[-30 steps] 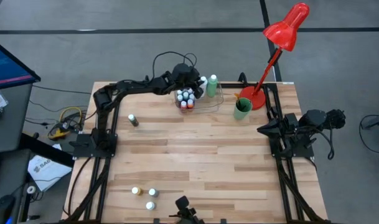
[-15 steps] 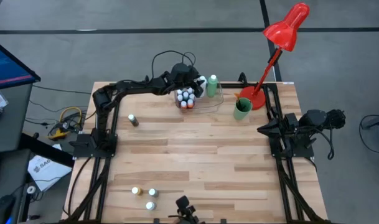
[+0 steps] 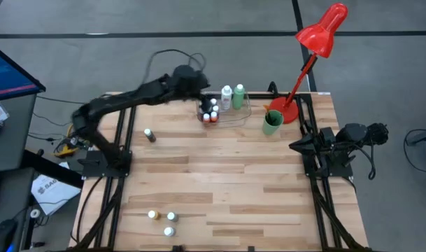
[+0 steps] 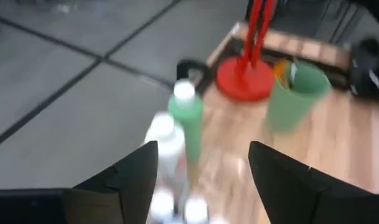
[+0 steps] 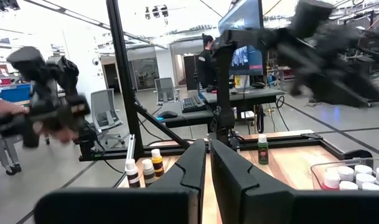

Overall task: Pick & Place Paint Supplies
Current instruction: Put the small dark green paint bottle into the transparent bin

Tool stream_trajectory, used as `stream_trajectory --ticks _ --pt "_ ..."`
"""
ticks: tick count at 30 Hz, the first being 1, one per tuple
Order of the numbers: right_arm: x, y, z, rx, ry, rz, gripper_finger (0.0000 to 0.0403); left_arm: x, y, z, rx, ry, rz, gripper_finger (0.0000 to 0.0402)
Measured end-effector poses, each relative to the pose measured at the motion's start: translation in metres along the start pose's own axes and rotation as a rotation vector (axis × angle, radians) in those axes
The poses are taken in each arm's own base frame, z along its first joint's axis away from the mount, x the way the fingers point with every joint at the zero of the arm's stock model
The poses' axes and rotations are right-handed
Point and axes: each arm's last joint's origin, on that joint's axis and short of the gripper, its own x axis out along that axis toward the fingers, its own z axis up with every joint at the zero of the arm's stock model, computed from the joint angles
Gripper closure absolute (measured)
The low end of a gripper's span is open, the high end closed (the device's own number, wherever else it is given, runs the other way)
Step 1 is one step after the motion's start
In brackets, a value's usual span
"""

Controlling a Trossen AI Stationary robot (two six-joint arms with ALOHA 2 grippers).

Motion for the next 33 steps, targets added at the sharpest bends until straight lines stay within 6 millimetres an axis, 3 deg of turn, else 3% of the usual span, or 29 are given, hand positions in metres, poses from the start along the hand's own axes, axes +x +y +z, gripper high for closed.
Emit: stream_trajectory --ticks 4,7,10,13,17,23,29,33 --pt "0.0 0.0 0.0 0.0 0.0 0.0 0.0381 -0.069 -0.001 -0.004 0.01 0.177 0.154 0.0166" --pt "0.0 0.0 0.0 0.0 0.0 0.0 0.0381 -0.108 0.005 -0.017 -0.08 0.255 0.292 0.0173" --pt "0.0 0.0 0.0 0.0 0.0 0.0 0.0381 -0.137 0.01 -0.042 -0.176 0.271 0.344 0.0182" --pt "0.0 0.0 0.0 0.0 0.0 0.0 0.0381 -0.153 0.011 -0.077 -0.207 0.292 0.35 0.0189" --pt "0.0 0.0 0.0 0.0 0.0 0.0 0.0381 -0.166 0.012 -0.128 -0.314 0.295 0.384 0.0185" --pt "0.0 0.0 0.0 0.0 0.0 0.0 0.0381 -0.169 0.013 -0.182 -0.414 0.276 0.429 0.0156" --pt "0.0 0.0 0.0 0.0 0.0 0.0 0.0381 -0.164 0.012 -0.211 -0.445 0.334 0.425 0.0137" --pt "0.0 0.0 0.0 0.0 0.0 0.0 0.0381 -0.161 0.011 -0.212 -0.459 0.316 0.411 0.0136"
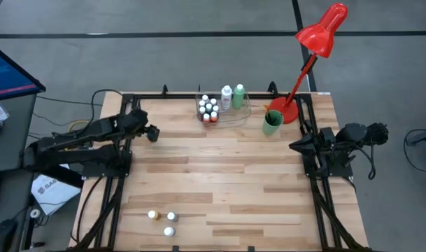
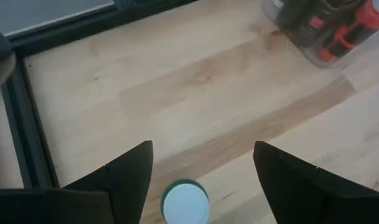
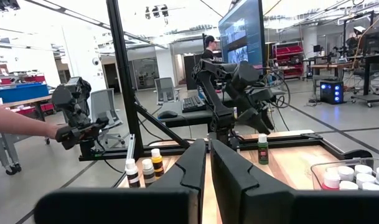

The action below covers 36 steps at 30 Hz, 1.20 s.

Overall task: Pick & Place Paint Supplies
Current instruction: Put the small dark green paint bottle into the transparent bin

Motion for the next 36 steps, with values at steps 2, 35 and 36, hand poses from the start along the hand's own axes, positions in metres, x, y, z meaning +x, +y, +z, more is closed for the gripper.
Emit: stream_trajectory --ticks 2,35,36 --pt "0.0 0.0 0.0 0.0 0.0 0.0 0.0381 0.0 0.0 -0.001 -0.01 0.009 -0.001 0.0138" --pt "0.0 0.0 0.0 0.0 0.0 0.0 0.0381 0.024 -0.017 -0.016 -0.06 0.248 0.05 0.0286" --pt "0.0 0.0 0.0 0.0 0.0 0.0 0.0381 0.024 -0.017 -0.015 -0.07 0.243 0.052 0.0291"
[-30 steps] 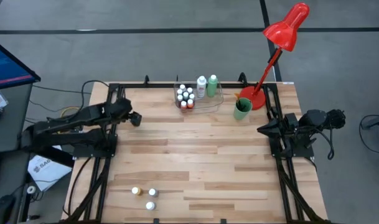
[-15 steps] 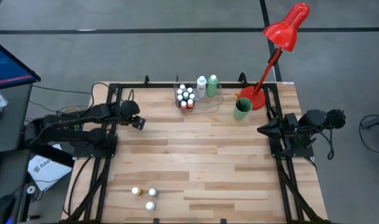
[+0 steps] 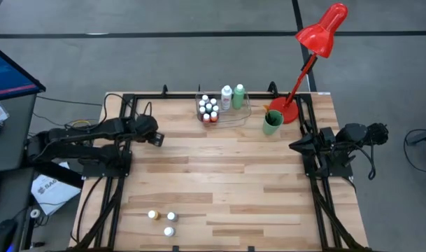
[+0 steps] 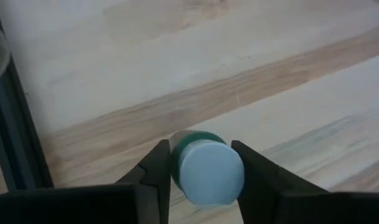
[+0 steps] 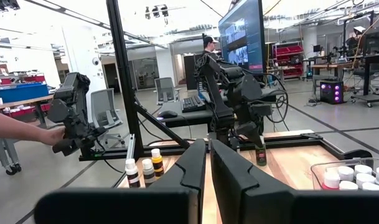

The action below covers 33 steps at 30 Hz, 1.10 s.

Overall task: Pick & Place Paint Supplies
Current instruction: Put the small dark green paint bottle into the transparent bin

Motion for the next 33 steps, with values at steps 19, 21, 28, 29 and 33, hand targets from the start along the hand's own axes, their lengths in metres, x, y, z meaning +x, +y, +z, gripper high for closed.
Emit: stream_trajectory --ticks 19,21,28,29,33 --pt "0.0 0.0 0.0 0.0 -0.001 0.0 0.0381 -0.015 -0.06 0.038 -0.201 -0.32 -0.523 0.0295" --pt "0.0 0.0 0.0 0.0 0.0 0.0 0.0381 -0.018 -0.073 0.043 -0.18 -0.32 -0.575 0.0295" --pt "0.0 0.0 0.0 0.0 -0.001 0.0 0.0381 -0.029 -0.127 0.065 -0.051 -0.304 -0.683 0.0293" --pt "0.0 0.0 0.0 0.0 -0.001 0.0 0.0381 -0.03 -0.135 0.069 -0.028 -0.301 -0.697 0.0293" --pt "0.0 0.0 0.0 0.0 -0.001 0.0 0.0381 -0.034 -0.168 0.082 0.063 -0.301 -0.738 0.0292"
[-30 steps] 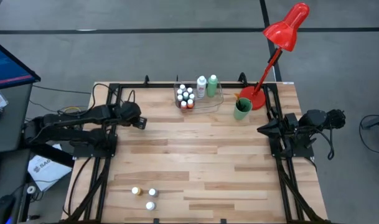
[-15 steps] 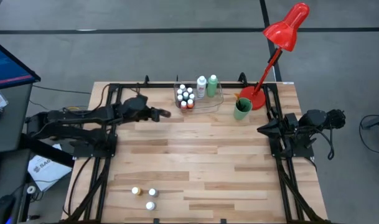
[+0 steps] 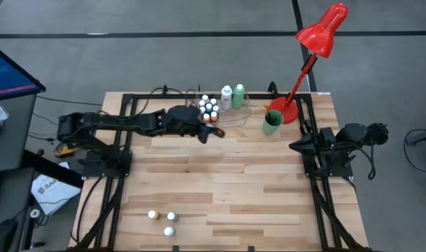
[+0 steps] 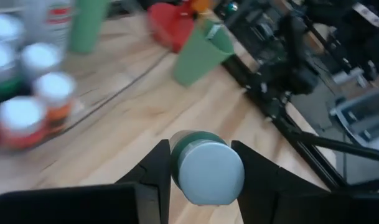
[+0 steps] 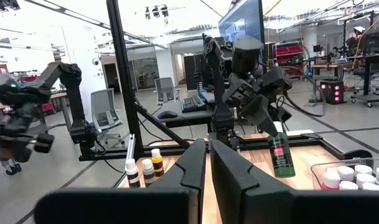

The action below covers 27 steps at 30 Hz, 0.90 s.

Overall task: Pick & Place Paint Supplies
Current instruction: Put the small dark green paint bottle into the transparent bin

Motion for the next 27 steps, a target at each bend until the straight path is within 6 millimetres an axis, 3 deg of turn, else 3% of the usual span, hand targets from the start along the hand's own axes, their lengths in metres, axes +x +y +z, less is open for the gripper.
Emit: stream_trajectory --ticks 4,19,27 --pt "0.0 0.0 0.0 0.0 0.0 0.0 0.0381 0.019 -0.017 0.007 0.062 0.025 -0.045 0.0291" --pt "0.0 0.0 0.0 -0.11 -0.003 0.0 0.0381 0.081 -0.045 0.007 0.183 0.106 -0.063 0.0291" --pt "0.0 0.0 0.001 0.09 -0.013 0.001 0.0381 0.097 -0.038 -0.001 0.258 0.242 0.039 0.0291"
